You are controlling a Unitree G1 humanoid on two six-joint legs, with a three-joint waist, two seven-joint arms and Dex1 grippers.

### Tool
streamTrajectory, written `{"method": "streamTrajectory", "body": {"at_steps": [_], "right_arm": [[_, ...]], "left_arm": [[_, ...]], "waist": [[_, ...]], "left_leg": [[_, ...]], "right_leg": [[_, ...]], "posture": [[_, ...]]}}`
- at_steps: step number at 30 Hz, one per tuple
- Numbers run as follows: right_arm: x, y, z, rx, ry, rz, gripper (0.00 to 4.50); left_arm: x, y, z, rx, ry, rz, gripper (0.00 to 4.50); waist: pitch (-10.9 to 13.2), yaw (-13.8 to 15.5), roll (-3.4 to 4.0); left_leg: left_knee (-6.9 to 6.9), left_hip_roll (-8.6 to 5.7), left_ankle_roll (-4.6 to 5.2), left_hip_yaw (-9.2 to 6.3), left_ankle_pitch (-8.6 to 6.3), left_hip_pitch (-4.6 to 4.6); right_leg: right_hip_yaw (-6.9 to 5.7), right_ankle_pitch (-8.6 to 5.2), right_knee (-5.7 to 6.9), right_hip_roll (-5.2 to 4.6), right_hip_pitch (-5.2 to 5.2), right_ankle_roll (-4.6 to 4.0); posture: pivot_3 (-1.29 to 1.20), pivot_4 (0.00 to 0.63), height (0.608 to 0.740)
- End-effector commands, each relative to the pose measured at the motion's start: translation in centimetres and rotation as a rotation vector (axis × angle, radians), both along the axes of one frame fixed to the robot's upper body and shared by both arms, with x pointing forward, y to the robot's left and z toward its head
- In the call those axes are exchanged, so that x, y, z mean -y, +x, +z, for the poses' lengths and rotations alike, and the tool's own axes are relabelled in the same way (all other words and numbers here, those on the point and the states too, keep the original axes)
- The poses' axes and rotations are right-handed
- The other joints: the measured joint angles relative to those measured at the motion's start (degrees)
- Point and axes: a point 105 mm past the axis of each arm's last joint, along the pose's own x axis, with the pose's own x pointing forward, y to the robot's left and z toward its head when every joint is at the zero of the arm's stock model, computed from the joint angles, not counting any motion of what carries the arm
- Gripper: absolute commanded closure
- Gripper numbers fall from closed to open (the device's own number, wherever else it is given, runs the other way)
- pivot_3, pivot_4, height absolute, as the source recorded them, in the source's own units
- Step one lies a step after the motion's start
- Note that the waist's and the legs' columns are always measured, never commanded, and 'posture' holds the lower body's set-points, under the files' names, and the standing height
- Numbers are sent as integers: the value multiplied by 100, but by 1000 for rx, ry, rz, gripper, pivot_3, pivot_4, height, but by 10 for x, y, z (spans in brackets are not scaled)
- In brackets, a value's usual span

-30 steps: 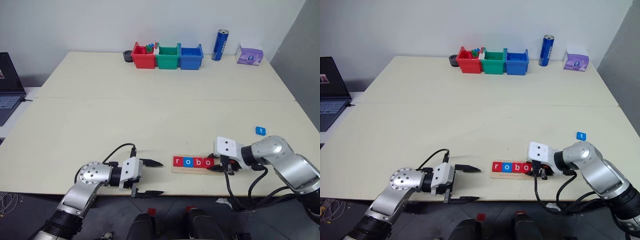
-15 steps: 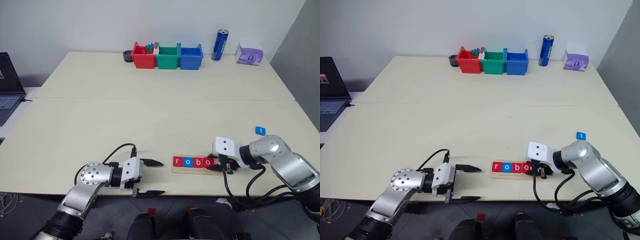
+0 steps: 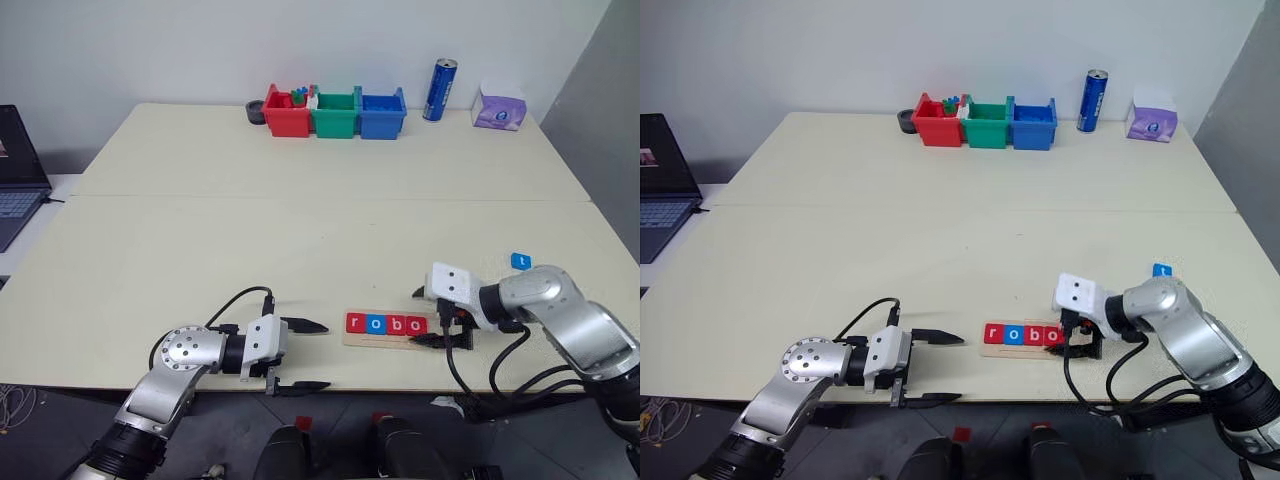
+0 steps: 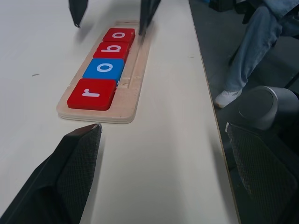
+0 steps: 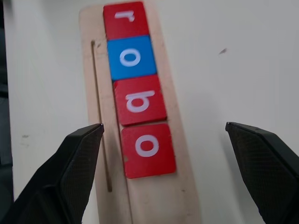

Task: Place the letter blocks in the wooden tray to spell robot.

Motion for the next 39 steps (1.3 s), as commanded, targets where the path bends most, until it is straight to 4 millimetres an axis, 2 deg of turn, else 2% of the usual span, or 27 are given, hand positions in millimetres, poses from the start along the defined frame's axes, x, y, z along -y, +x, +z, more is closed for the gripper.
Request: {"method": "streamTrajectory", "body": {"at_steps": [1,5,7,10,15,21,24,28,34,37,39], "right_arm": [[9,0,17,51,23,-47,13],[23,2,18,64,58,-163,13],[38,7,20,99,107,-294,13],[71,17,20,168,183,-552,13],[137,36,18,412,261,-1081,13],[170,51,9,488,340,-1374,13],[176,64,3,452,402,-1430,13],[170,77,-10,372,429,-1422,13],[172,78,-27,311,387,-1470,13],[169,76,-33,287,395,-1482,596],[167,74,-34,276,406,-1481,1356]], "left_arm": [[2,-2,7,29,-11,-17,0],[2,-1,7,31,-12,-16,0],[2,-1,7,33,-14,-12,0],[2,0,8,30,-27,1,0],[3,1,9,28,-30,0,0],[7,4,10,37,-22,-26,0],[9,6,10,39,-22,-32,0],[11,7,11,42,-24,-35,0],[11,5,9,39,-26,-25,0],[10,3,8,36,-25,-19,0],[9,3,8,35,-24,-18,0]], "waist": [[0,1,0],[0,2,0],[0,4,-1],[-1,5,-1],[-1,-9,1],[-2,-16,4],[-3,-19,6],[-3,-18,6],[-4,-18,7],[-5,-18,7],[-6,-18,7]], "left_leg": [[0,0,0,0,0,0],[0,-1,0,2,0,-1],[-1,-1,0,3,0,-1],[0,-2,0,5,0,-2],[-1,0,-1,6,0,0],[-3,-2,-1,15,1,3],[-3,-5,-1,25,1,3],[-9,-4,0,28,0,2],[-10,-4,0,26,0,1],[-8,-4,0,26,0,1],[-8,-3,0,25,0,1]], "right_leg": [[0,0,0,0,0,0],[-1,0,0,-1,0,0],[1,0,0,-1,0,0],[0,-1,0,0,1,2],[7,-1,4,0,0,2],[13,0,5,2,-1,0],[13,3,5,3,-1,-4],[12,14,2,4,-1,-24],[13,15,2,3,-1,-25],[12,14,2,2,-1,-24],[12,14,2,2,-1,-24]], "posture": [[0,150,740],[0,150,740],[0,150,740],[0,150,740],[0,150,740],[0,150,740],[0,150,740],[0,150,740],[0,150,740],[0,150,740],[0,150,740]]}}
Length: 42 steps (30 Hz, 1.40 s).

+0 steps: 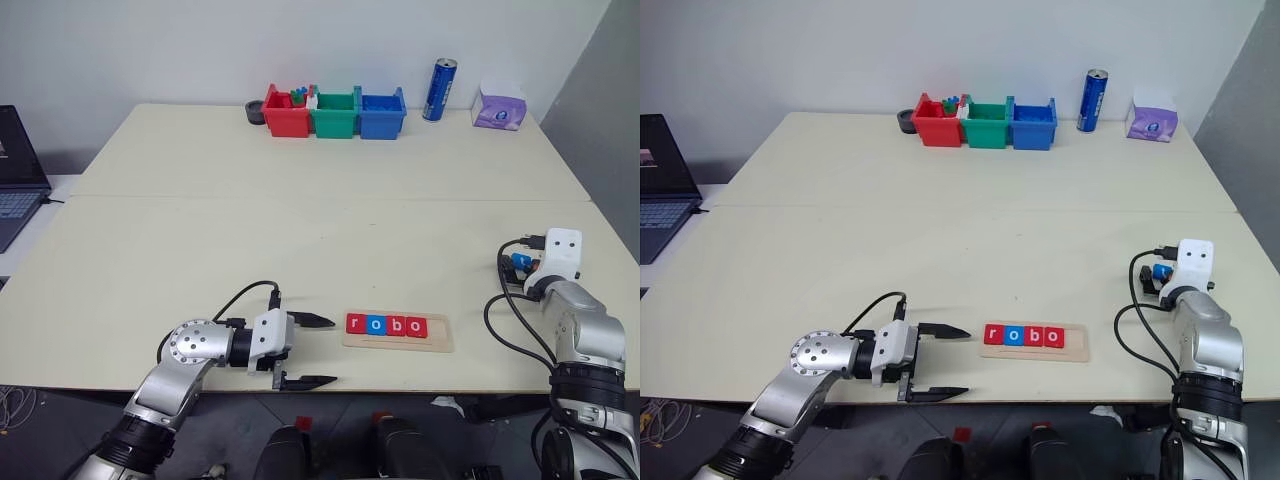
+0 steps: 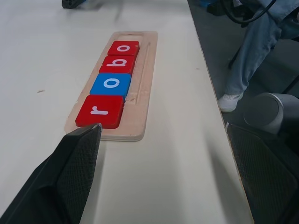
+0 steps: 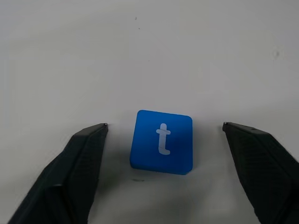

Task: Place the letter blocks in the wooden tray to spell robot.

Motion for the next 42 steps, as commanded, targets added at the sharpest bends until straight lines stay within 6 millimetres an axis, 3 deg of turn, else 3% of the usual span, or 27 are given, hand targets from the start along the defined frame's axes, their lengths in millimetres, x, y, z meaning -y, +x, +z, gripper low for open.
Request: {"method": "streamTrajectory", "body": {"at_steps": [1,5,10,14,17,21,26,31,34,37,42], "right_arm": [[2,-5,-2,-6,16,-19,1658],[2,-10,1,2,19,-12,3061],[-12,-34,9,11,2,45,3045],[-49,-80,6,2,29,108,3045],[-72,-103,-1,-29,58,140,3045],[-88,-114,-11,-63,90,150,3045],[-86,-110,-16,-61,127,103,3045],[-79,-102,0,9,122,55,1301],[-81,-96,19,73,92,77,167],[-87,-89,39,125,73,172,44],[-98,-90,44,50,62,520,44]], "left_arm": [[1,-1,4,22,-5,-2,0],[0,0,4,21,-3,-6,0],[-1,0,6,20,0,-17,0],[-1,1,6,18,2,-26,0],[0,1,6,11,4,-40,0],[0,3,6,12,5,-48,0],[0,4,6,14,7,-53,0],[0,4,5,17,5,-43,0],[0,3,4,16,3,-40,0],[1,3,3,16,0,-36,0],[3,3,3,20,-7,-27,0]], "waist": [[0,1,0],[0,27,0],[-2,20,4],[-8,18,14],[-13,3,22],[-15,-37,22],[-20,-39,15],[-20,-39,16],[-20,-40,16],[-18,-43,19],[-15,-40,20]], "left_leg": [[0,0,0,0,0,0],[1,-2,0,-3,0,-2],[-3,2,0,-13,0,-6],[-5,8,0,-26,0,-13],[-5,11,-1,-30,0,-11],[-1,7,-1,-25,1,2],[3,7,-1,-22,1,8],[-1,6,-1,-22,1,3],[-1,5,-1,-22,1,1],[-1,5,-1,-22,1,1],[-2,2,0,-19,0,-3]], "right_leg": [[0,0,0,0,0,0],[-2,0,-1,-2,1,1],[0,-1,-3,-1,0,0],[-4,-17,-1,1,-4,21],[-4,-20,1,0,-4,22],[1,-18,1,0,-2,28],[1,-16,0,1,1,29],[1,-17,-3,1,-1,29],[1,-17,-4,1,-3,29],[2,-17,-3,1,-5,29],[-1,-18,-8,1,-2,29]], "posture": [[0,150,740],[0,150,740],[0,150,740],[0,150,740],[0,150,740],[0,150,740],[0,150,740],[0,150,740],[0,150,740],[0,150,740],[0,150,740]]}}
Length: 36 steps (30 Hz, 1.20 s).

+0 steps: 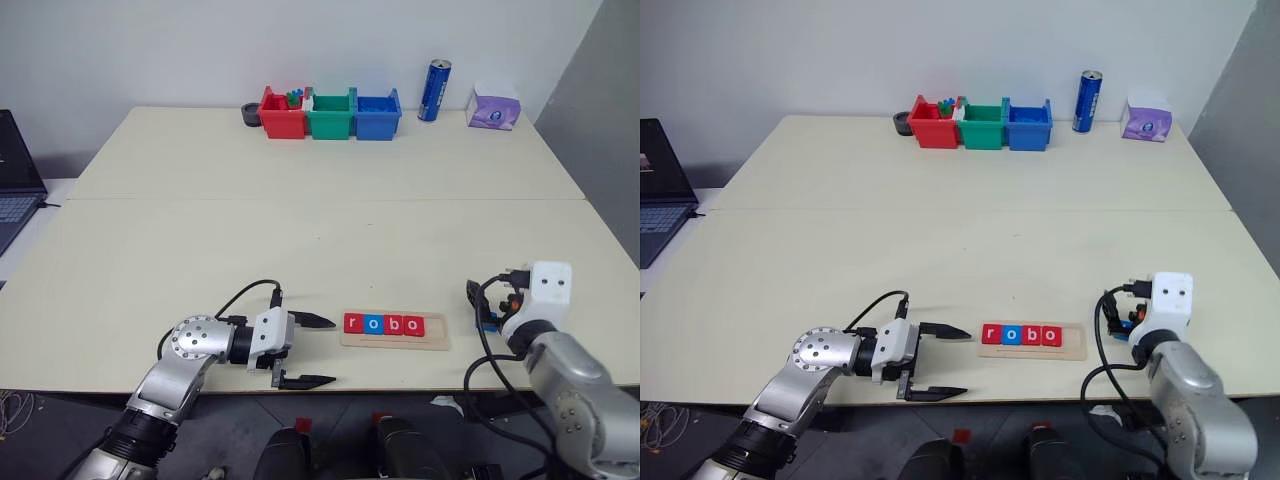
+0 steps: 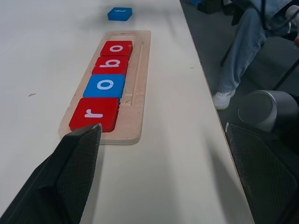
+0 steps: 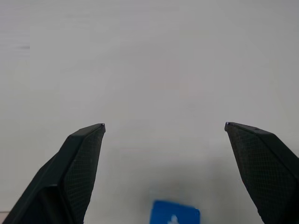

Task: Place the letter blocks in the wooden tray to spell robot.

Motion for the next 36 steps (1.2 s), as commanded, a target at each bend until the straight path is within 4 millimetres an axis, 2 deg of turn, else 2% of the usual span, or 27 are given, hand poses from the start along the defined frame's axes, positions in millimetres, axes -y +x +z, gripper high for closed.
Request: {"method": "streamTrajectory", "body": {"at_steps": [1,5,10,14,22,25,32,36], "right_arm": [[-1,-3,10,-11,-47,227,44],[10,-6,10,-76,-202,453,44],[21,-21,-11,-254,-364,718,44],[28,-15,-20,-302,-428,806,44],[40,-4,-30,-369,-475,859,44],[40,-4,-34,-388,-466,867,607],[35,-1,-32,-375,-454,881,3043],[15,-5,-18,-315,-453,951,3054]], "left_arm": [[2,-2,3,24,-14,-4,0],[3,-2,2,23,-15,-3,0],[4,-3,1,26,-10,-8,0],[4,-3,1,30,-9,-9,0],[3,-3,0,35,-4,-6,0],[3,-4,0,36,-2,-3,0],[3,-5,0,38,-4,-2,0],[2,-6,0,37,-2,0,0]], "waist": [[3,4,2],[5,9,-2],[11,28,-12],[16,22,-19],[19,50,-22],[19,55,-22],[19,55,-22],[20,51,-21]], "left_leg": [[0,-2,0,2,0,-1],[2,-6,1,9,0,-2],[-1,-6,1,11,0,0],[2,-4,1,14,0,2],[3,-1,1,13,0,2],[3,0,1,11,0,2],[4,0,0,9,0,3],[4,1,1,8,0,3]], "right_leg": [[0,0,-1,0,0,0],[-3,0,-5,-2,2,1],[-7,-1,-5,6,2,0],[-5,0,-2,9,3,0],[-4,0,-1,2,3,0],[-5,0,-1,2,3,0],[-5,0,1,1,4,0],[-5,0,2,1,4,0]], "posture": [[0,150,740],[0,150,740],[0,150,740],[0,150,740],[0,150,740],[0,150,740],[0,150,740],[0,150,740]]}}
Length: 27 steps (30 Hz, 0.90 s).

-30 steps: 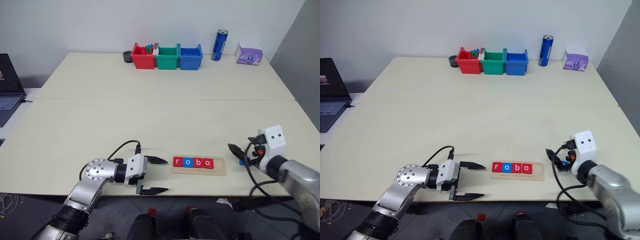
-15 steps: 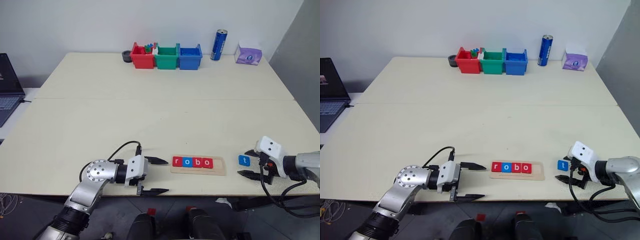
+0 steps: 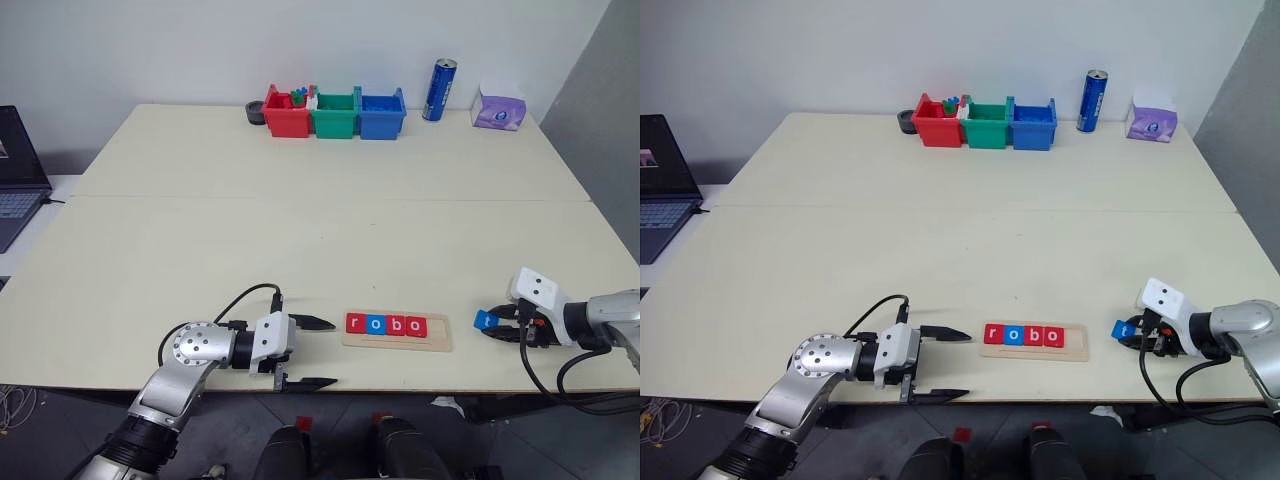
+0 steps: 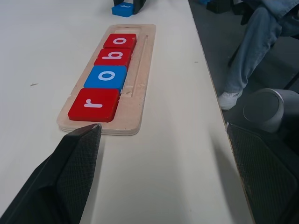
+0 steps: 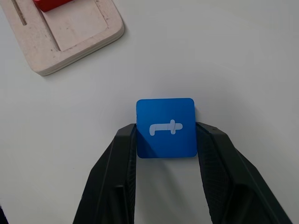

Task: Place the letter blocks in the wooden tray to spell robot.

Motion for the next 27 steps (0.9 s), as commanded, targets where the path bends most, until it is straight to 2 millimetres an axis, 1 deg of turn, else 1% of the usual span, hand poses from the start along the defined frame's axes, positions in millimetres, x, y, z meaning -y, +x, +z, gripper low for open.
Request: {"method": "streamTrajectory", "body": {"at_steps": [1,4,6,9,14,27], "right_arm": [[-27,-4,18,47,41,101,3054],[-51,-11,21,70,36,185,3054],[-59,-15,21,72,19,219,3054],[-65,-16,20,76,-16,249,3054],[-68,-9,18,77,-69,283,3054],[-73,-3,17,59,-111,346,3054]], "left_arm": [[2,-3,5,31,-4,-18,0],[2,-2,5,32,-7,-17,0],[1,-2,5,31,-7,-17,0],[1,-2,5,31,-7,-18,0],[2,-1,6,34,-9,-21,0],[6,-3,4,30,-17,-12,0]], "waist": [[0,-2,1],[0,1,1],[1,4,1],[1,6,0],[1,4,0],[1,5,1]], "left_leg": [[0,0,0,-2,0,0],[0,1,0,-5,0,0],[0,0,0,-6,0,-1],[2,-2,0,-5,0,-1],[3,0,0,-5,0,1],[3,-1,0,-5,0,0]], "right_leg": [[0,0,0,0,0,0],[-2,0,1,1,0,0],[-2,0,1,0,0,0],[0,0,0,-3,0,1],[0,0,1,-3,-1,0],[-3,0,1,-3,-1,0]], "posture": [[0,150,740],[0,150,740],[0,150,740],[0,150,740],[0,150,740],[0,150,740]]}}
